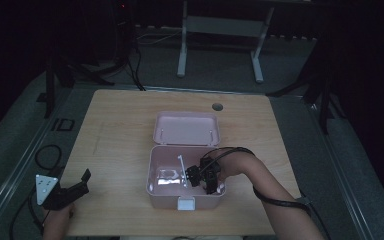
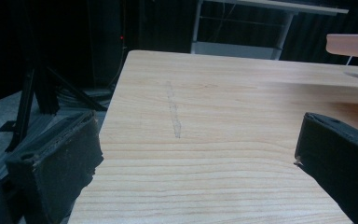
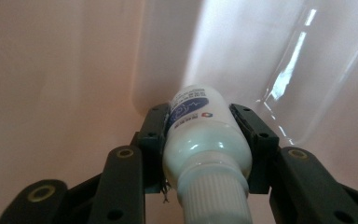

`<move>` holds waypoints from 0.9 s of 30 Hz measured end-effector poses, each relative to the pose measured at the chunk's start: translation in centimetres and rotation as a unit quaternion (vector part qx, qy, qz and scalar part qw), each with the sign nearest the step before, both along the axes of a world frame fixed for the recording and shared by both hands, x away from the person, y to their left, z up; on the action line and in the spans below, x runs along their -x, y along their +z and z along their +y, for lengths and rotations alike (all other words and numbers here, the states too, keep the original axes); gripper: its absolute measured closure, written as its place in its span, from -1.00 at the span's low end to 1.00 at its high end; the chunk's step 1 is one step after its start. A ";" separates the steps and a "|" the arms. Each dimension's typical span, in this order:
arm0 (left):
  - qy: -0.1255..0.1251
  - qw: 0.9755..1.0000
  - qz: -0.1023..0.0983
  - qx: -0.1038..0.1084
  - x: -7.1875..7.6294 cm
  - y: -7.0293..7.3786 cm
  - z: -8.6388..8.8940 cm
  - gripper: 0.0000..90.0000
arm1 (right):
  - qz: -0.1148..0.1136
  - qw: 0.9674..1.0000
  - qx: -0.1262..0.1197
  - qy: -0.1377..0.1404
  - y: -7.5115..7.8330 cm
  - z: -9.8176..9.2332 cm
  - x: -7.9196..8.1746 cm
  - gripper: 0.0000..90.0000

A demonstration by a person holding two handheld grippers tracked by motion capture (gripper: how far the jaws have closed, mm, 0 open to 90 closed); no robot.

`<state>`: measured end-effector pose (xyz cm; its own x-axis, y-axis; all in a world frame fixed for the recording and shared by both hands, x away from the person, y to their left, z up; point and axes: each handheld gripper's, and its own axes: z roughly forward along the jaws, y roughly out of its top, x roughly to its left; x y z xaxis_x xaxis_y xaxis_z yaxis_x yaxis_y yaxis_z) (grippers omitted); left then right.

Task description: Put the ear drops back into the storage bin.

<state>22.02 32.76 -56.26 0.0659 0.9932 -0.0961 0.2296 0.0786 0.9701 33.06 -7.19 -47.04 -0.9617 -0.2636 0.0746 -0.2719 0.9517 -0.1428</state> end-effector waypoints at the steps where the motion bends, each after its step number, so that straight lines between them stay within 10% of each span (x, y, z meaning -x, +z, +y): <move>1: 0.000 1.000 0.000 0.000 0.0 0.0 0.0 -0.99 | 0.001 1.000 0.000 0.000 -0.1 0.0 0.0 0.32; 27: 0.000 1.000 0.001 -0.001 0.0 0.0 0.0 -0.99 | -0.010 1.000 0.020 -0.021 -1.8 0.3 -0.4 0.28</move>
<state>22.05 32.75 -56.26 0.0652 0.9934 -0.0942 0.2314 0.0768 0.9698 33.49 -6.87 -48.88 -0.9731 -0.2207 0.0654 -0.2292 0.9554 -0.1864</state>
